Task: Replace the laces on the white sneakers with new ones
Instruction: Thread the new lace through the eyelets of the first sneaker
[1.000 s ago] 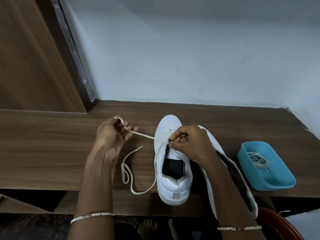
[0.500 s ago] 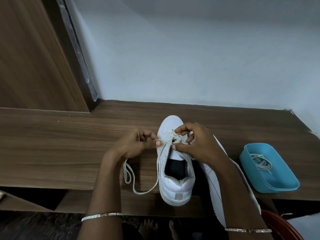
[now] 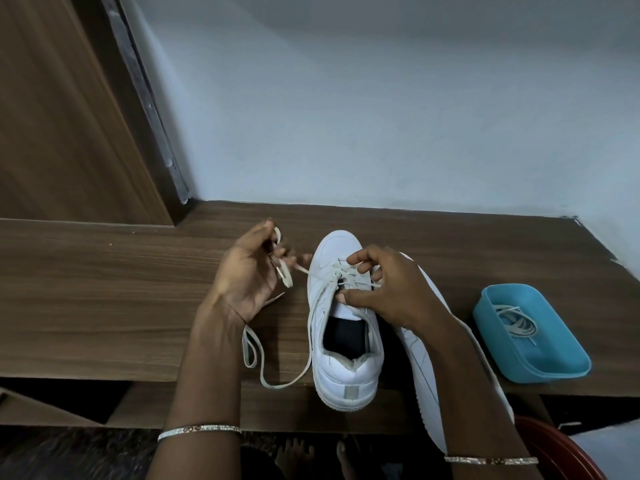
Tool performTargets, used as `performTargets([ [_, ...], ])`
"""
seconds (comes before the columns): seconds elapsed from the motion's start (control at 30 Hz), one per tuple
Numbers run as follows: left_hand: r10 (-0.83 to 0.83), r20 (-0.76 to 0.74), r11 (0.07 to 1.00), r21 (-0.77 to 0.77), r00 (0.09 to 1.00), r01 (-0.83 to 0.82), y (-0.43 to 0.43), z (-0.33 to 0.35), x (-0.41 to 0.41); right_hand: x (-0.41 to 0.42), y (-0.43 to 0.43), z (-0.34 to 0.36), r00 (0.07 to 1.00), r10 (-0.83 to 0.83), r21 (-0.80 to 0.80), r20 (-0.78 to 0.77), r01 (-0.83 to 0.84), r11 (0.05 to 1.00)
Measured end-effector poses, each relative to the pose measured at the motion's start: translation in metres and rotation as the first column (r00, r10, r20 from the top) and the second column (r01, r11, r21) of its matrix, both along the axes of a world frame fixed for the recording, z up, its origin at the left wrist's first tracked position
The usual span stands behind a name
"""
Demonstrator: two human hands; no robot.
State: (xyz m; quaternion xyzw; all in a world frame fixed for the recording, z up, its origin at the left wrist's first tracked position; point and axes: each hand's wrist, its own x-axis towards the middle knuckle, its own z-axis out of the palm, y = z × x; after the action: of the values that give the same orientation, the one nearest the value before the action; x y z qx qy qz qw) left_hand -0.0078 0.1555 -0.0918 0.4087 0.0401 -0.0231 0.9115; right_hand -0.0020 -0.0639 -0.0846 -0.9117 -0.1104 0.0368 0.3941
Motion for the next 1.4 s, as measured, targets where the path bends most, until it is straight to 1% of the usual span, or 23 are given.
performTargets([
  [0.03, 0.027, -0.027, 0.999, -0.022, 0.999, -0.028, 0.001, 0.000, 0.001, 0.000, 0.000, -0.001, 1.000, -0.002, -0.002, -0.010, 0.002, 1.000],
  [0.07, 0.065, -0.060, 0.998, 0.018, 0.996, -0.064, 0.003, 0.002, 0.000, 0.001, 0.001, -0.001, 1.000, -0.003, -0.009, -0.019, 0.003, 1.000],
  [0.1, 0.117, -0.077, 0.987, 0.123, 0.990, -0.107, 0.004, 0.002, 0.000, 0.001, 0.001, -0.002, 1.000, -0.003, -0.020, -0.027, 0.003, 1.000],
  [0.13, 0.168, -0.065, 0.950, 0.278, 0.984, -0.144, 0.005, 0.003, -0.001, 0.001, 0.001, -0.002, 0.999, -0.004, -0.028, -0.033, 0.003, 1.000],
  [0.17, 0.201, -0.025, 0.873, 0.459, 0.979, -0.167, 0.006, 0.002, -0.004, 0.001, 0.001, -0.002, 0.999, -0.005, -0.030, -0.036, 0.004, 1.000],
  [0.2, 0.194, 0.029, 0.757, 0.631, 0.981, -0.169, 0.006, 0.000, -0.005, 0.001, 0.001, -0.002, 0.999, -0.008, -0.030, -0.035, 0.007, 1.000],
  [0.23, 0.136, 0.068, 0.632, 0.762, 0.988, -0.140, 0.006, -0.002, -0.007, 0.002, 0.001, -0.002, 0.999, -0.012, -0.034, -0.032, 0.011, 0.999],
  [0.3, -0.064, 0.042, 0.428, 0.904, 0.997, -0.011, 0.006, -0.006, -0.009, 0.001, 0.001, -0.001, 1.000, -0.022, -0.057, -0.020, 0.021, 0.998],
  [0.33, -0.156, -0.012, 0.374, 0.925, 0.988, 0.071, 0.006, -0.007, -0.010, 0.001, 0.001, -0.001, 1.000, -0.028, -0.067, -0.014, 0.027, 0.997],
  [0.4, -0.251, -0.100, 0.336, 0.924, 0.963, 0.184, 0.005, -0.008, -0.010, 0.001, 0.001, -0.001, 0.999, -0.033, -0.076, -0.012, 0.032, 0.997],
  [0.47, -0.251, -0.083, 0.351, 0.921, 0.964, 0.171, 0.005, -0.009, -0.010, 0.000, 0.001, -0.001, 0.999, -0.031, -0.073, -0.019, 0.030, 0.997],
  [0.53, -0.205, -0.025, 0.462, 0.879, 0.978, 0.119, 0.003, -0.006, -0.013, 0.000, 0.001, -0.001, 0.999, -0.033, -0.078, -0.019, 0.031, 0.996],
  [0.63, -0.045, 0.048, 0.626, 0.779, 0.998, -0.009, 0.006, 0.001, -0.013, 0.000, 0.001, -0.001, 0.999, -0.028, -0.085, -0.025, 0.026, 0.996],
  [0.73, 0.071, 0.043, 0.794, 0.602, 0.997, -0.083, 0.011, 0.005, -0.010, 0.000, 0.002, -0.001, 0.999, -0.020, -0.076, -0.027, 0.018, 0.997],
  [0.9, 0.151, -0.008, 0.879, 0.459, 0.989, -0.130, 0.004, 0.008, -0.010, 0.000, 0.003, -0.001, 0.999, -0.015, -0.076, -0.042, 0.011, 0.997],
  [1.0, 0.163, -0.010, 0.948, 0.278, 0.987, -0.154, 0.005, 0.010, -0.010, 0.001, 0.003, -0.001, 0.999, -0.007, -0.075, -0.050, 0.003, 0.997],
  [1.07, 0.180, -0.019, 0.972, 0.154, 0.984, -0.175, 0.010, 0.007, -0.009, 0.000, 0.002, 0.000, 0.999, -0.003, -0.074, -0.053, -0.001, 0.997],
  [1.1, 0.199, -0.028, 0.971, 0.139, 0.980, -0.193, 0.012, 0.006, -0.008, 0.000, 0.002, 0.000, 0.999, 0.000, -0.073, -0.053, -0.004, 0.997],
  [1.13, 0.225, -0.038, 0.959, 0.183, 0.974, -0.214, 0.014, 0.005, -0.008, 0.000, 0.002, 0.000, 0.999, 0.002, -0.070, -0.054, -0.006, 0.998],
  [1.2, 0.268, -0.016, 0.876, 0.420, 0.963, -0.237, 0.015, 0.004, -0.007, 0.000, 0.002, -0.001, 0.999, 0.000, -0.067, -0.047, -0.003, 0.998],
  [1.27, 0.230, 0.059, 0.729, 0.651, 0.971, -0.212, 0.009, 0.004, -0.009, 0.000, 0.003, -0.001, 0.999, -0.002, -0.071, -0.053, -0.002, 0.997],
  [1.33, 0.060, 0.084, 0.650, 0.753, 0.995, -0.103, -0.001, 0.003, -0.011, 0.000, 0.004, -0.001, 0.998, 0.006, -0.065, -0.063, -0.010, 0.998],
  [1.4, -0.162, 0.021, 0.568, 0.819, 0.987, 0.075, -0.008, -0.001, -0.012, 0.000, 0.004, -0.001, 0.998, 0.006, -0.065, -0.062, -0.010, 0.998],
])
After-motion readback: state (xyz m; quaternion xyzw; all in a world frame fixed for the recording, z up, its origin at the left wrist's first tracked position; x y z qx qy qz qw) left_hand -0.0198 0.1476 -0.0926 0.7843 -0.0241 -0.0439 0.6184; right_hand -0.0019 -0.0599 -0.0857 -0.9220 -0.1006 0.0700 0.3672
